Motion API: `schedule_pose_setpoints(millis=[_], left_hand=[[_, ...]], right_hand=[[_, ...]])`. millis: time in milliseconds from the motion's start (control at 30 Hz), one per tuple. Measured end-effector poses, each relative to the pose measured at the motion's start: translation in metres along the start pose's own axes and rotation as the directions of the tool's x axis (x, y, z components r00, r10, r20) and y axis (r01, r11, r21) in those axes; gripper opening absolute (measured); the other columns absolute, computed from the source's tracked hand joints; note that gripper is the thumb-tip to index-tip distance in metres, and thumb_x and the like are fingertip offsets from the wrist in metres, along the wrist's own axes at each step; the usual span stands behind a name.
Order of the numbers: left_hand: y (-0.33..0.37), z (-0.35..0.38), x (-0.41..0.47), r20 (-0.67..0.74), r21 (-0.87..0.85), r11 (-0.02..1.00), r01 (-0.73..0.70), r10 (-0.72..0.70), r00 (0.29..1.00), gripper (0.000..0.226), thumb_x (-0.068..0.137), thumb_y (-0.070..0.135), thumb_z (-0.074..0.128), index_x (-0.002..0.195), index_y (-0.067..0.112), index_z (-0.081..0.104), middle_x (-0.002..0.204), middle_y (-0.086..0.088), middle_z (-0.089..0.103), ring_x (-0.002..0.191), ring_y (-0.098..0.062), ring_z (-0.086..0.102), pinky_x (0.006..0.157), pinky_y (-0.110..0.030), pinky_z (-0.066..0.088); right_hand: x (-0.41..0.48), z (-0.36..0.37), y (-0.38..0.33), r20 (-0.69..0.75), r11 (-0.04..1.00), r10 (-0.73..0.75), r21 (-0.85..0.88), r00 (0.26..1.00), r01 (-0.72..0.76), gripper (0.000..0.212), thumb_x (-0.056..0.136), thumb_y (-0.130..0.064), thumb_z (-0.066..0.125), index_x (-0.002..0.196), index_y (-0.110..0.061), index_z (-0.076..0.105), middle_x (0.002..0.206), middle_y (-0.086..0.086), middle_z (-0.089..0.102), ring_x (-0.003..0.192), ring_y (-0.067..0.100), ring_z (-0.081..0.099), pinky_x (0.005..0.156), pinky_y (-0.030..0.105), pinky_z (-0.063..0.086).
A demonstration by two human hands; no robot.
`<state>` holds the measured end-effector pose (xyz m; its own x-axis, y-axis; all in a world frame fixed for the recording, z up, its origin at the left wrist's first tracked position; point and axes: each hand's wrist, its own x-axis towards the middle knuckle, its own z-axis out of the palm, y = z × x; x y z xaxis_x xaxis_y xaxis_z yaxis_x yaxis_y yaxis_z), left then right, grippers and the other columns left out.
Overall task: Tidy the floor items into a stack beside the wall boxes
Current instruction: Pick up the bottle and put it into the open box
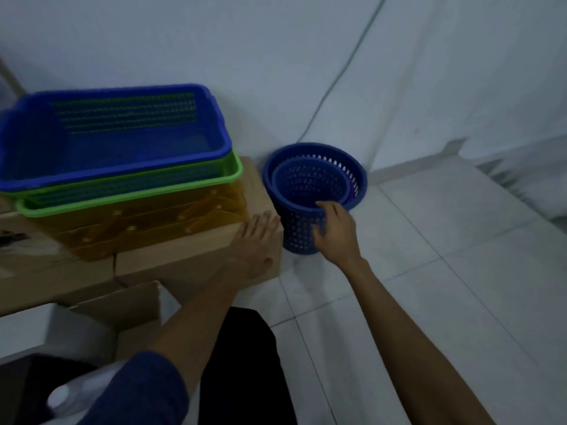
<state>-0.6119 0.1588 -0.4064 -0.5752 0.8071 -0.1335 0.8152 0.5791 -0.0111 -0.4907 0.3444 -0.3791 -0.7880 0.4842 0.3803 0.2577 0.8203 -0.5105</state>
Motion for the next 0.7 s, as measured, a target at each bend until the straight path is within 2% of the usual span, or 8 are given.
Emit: schedule_pose_setpoints(millis=[100, 200, 267, 333, 400, 467, 533, 700], left_hand=[[-0.005, 0.014, 0.008, -0.045, -0.013, 1.0, -0.013, 0.012, 0.999, 0.102, 0.091, 0.055, 0.052, 0.158, 0.023, -0.019, 0.168, -0.005, -0.014, 0.155, -0.029, -0.004, 0.123, -0.048, 0.006], [-0.007, 0.014, 0.014, 0.022, -0.044, 0.999, -0.014, 0.015, 1.0, 0.103, 0.091, 0.059, 0.05, 0.156, 0.025, -0.023, 0.167, -0.002, -0.021, 0.155, -0.028, -0.009, 0.123, -0.049, 0.003], [-0.009, 0.012, 0.017, 0.07, -0.068, 0.998, -0.008, 0.013, 0.997, 0.102, 0.092, 0.059, 0.049, 0.155, 0.027, -0.026, 0.165, 0.0, -0.026, 0.154, -0.026, -0.015, 0.123, -0.047, -0.001], [-0.01, 0.007, 0.019, 0.123, -0.088, 0.996, -0.002, 0.013, 0.992, 0.102, 0.093, 0.059, 0.048, 0.154, 0.029, -0.027, 0.163, 0.001, -0.03, 0.153, -0.025, -0.019, 0.122, -0.046, -0.005], [-0.008, 0.004, 0.019, 0.152, -0.104, 0.995, 0.006, 0.01, 0.988, 0.102, 0.093, 0.06, 0.048, 0.155, 0.029, -0.027, 0.163, 0.002, -0.031, 0.153, -0.024, -0.021, 0.122, -0.045, -0.006], [-0.008, 0.002, 0.019, 0.156, -0.109, 0.994, 0.01, 0.007, 0.988, 0.102, 0.093, 0.06, 0.048, 0.155, 0.028, -0.026, 0.163, 0.002, -0.03, 0.153, -0.024, -0.021, 0.122, -0.045, -0.006], [-0.009, 0.001, 0.019, 0.159, -0.109, 0.994, 0.01, 0.007, 0.987, 0.102, 0.092, 0.061, 0.048, 0.155, 0.028, -0.026, 0.163, 0.002, -0.03, 0.152, -0.024, -0.021, 0.122, -0.045, -0.006], [-0.01, -0.002, 0.02, 0.177, -0.127, 0.992, -0.001, 0.024, 0.984, 0.098, 0.094, 0.06, 0.045, 0.156, 0.029, -0.025, 0.163, 0.002, -0.03, 0.153, -0.024, -0.021, 0.122, -0.045, -0.006]], right_hand=[[0.025, 0.009, 0.024, 0.126, 0.967, 0.064, -0.254, 0.99, -0.031, 0.067, 0.084, -0.028, 0.067, 0.146, -0.017, 0.045, 0.146, 0.011, 0.045, 0.142, 0.032, 0.035, 0.117, 0.06, 0.021], [0.052, 0.021, 0.04, 0.297, 0.949, 0.156, -0.309, 0.942, -0.06, 0.069, 0.084, -0.04, 0.07, 0.146, -0.025, 0.045, 0.15, 0.009, 0.044, 0.148, 0.033, 0.025, 0.118, 0.065, 0.005], [0.063, 0.032, 0.038, 0.375, 0.946, 0.182, -0.319, 0.909, -0.058, 0.049, 0.088, -0.045, 0.067, 0.132, -0.026, 0.056, 0.135, 0.006, 0.057, 0.142, 0.033, 0.033, 0.116, 0.07, 0.001], [0.064, 0.041, 0.033, 0.358, 0.95, 0.18, -0.304, 0.916, -0.068, 0.031, 0.092, -0.041, 0.062, 0.117, -0.024, 0.06, 0.117, 0.004, 0.065, 0.132, 0.032, 0.044, 0.11, 0.077, -0.002], [0.058, 0.047, 0.03, 0.307, 0.956, 0.153, -0.287, 0.939, -0.062, 0.023, 0.092, -0.035, 0.062, 0.111, -0.023, 0.058, 0.11, 0.001, 0.066, 0.126, 0.031, 0.047, 0.107, 0.081, -0.004], [0.053, 0.051, 0.026, 0.27, 0.956, 0.131, -0.289, 0.954, -0.05, 0.023, 0.092, -0.034, 0.062, 0.112, -0.024, 0.056, 0.115, -0.002, 0.066, 0.127, 0.031, 0.043, 0.107, 0.08, -0.004], [0.056, 0.055, 0.017, 0.291, 0.954, 0.142, -0.294, 0.946, -0.052, 0.027, 0.095, -0.038, 0.058, 0.119, -0.025, 0.055, 0.123, -0.003, 0.064, 0.133, 0.032, 0.037, 0.106, 0.078, -0.006], [0.071, 0.066, -0.007, 0.373, 0.942, 0.242, -0.312, 0.896, -0.124, 0.035, 0.101, -0.04, 0.046, 0.132, -0.027, 0.049, 0.131, 0.007, 0.057, 0.137, 0.042, 0.027, 0.104, 0.081, -0.008]])
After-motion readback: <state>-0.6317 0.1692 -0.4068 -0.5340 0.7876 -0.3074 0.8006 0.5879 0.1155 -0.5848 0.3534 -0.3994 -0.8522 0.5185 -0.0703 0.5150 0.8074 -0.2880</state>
